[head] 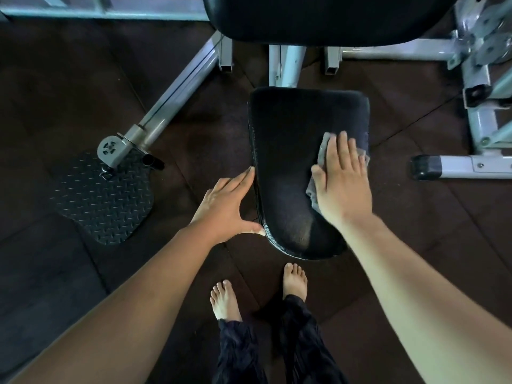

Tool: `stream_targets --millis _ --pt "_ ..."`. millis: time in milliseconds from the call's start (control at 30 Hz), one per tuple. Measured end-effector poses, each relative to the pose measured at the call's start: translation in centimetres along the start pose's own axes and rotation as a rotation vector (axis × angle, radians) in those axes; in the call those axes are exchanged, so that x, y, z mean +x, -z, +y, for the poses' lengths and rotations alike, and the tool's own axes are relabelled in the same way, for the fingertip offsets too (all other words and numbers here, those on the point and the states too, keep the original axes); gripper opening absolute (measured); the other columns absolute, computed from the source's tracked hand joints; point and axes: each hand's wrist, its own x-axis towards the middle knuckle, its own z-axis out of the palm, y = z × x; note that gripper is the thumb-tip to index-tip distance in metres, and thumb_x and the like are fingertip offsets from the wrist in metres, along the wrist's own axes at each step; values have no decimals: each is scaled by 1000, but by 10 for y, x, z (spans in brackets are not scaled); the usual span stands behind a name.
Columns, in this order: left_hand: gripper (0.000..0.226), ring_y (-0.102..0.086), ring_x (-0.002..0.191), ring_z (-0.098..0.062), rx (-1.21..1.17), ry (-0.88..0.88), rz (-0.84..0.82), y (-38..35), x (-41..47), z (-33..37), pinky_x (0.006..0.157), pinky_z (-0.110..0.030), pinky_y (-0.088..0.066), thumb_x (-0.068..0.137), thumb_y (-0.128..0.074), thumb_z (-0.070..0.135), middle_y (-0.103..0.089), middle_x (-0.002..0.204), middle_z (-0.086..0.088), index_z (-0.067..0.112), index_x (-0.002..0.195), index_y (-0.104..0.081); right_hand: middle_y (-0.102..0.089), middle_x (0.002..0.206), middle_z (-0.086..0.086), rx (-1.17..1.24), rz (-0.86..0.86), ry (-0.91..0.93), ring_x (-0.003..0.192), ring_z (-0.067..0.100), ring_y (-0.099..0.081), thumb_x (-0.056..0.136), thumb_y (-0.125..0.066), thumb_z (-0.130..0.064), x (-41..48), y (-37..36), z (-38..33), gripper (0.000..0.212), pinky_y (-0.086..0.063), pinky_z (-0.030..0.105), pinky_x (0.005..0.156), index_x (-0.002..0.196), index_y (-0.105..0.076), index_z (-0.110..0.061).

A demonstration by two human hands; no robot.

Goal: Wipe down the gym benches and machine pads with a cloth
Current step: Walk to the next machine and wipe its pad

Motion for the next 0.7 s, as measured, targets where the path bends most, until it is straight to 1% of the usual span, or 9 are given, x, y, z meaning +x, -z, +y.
stream_targets --millis 100,167,267,333,400,467,533,600,700 --pt "133 -14 153 -15 5 3 -3 2 0 1 126 -48 -26 72 -80 67 -5 172 16 34 164 10 1 172 10 -31 -31 66 159 26 2 109 -18 -46 -71 -8 -7 67 -5 45 129 164 -3 -11" --pt "132 -14 154 -15 3 2 -4 2 0 3 126 -47 -24 73 -80 67 -5 172 15 34 164 10 2 172 8 -37 -73 104 159 24 3 108 -17 -48 -90 -10 -2 68 -6 44 129 164 -3 -13" --pt "133 -13 154 -14 2 -2 2 2 -1 3 127 -46 -23 72 -80 68 -5 172 15 34 164 9 -1 172 11 -17 -56 78 159 27 1 107 -15 -49 -25 1 9 69 -7 46 129 164 -8 -11" --pt "134 -14 154 -14 -3 -1 11 1 0 2 126 -46 -23 71 -80 69 -5 172 16 34 164 9 -3 172 13 34 2 16 159 30 -1 108 -20 -47 47 12 15 68 -6 48 129 164 -10 -10" --pt "134 -15 153 -13 -3 -4 18 0 1 1 126 -46 -24 70 -80 69 -6 172 16 34 164 8 -1 172 11 58 -8 -41 159 30 0 108 -25 -45 108 25 18 67 -4 50 128 164 -9 -12" --pt "134 -15 153 -13 8 -3 25 0 1 0 126 -46 -25 70 -80 69 -6 172 16 34 164 9 1 172 11 50 -22 -73 159 30 1 108 -26 -44 132 27 12 67 -1 50 128 165 -8 -12" --pt "134 -15 153 -13 9 -1 19 0 1 0 126 -47 -25 70 -80 69 -7 172 16 34 164 9 0 172 14 56 -5 -47 159 32 1 108 -26 -44 114 21 2 68 0 50 128 164 -8 -11" --pt "134 -15 153 -13 10 -4 22 1 1 0 126 -47 -24 70 -80 69 -8 172 16 34 164 8 -2 172 15 49 25 44 159 33 -1 108 -28 -43 62 10 -11 68 -2 50 129 164 -9 -9" --pt "134 -14 153 -14 19 -9 26 3 1 0 126 -46 -23 70 -80 70 -9 172 16 34 164 8 2 172 11 -18 -32 191 159 28 4 110 -22 -44 -12 -6 -20 66 -2 46 129 165 -5 -12"
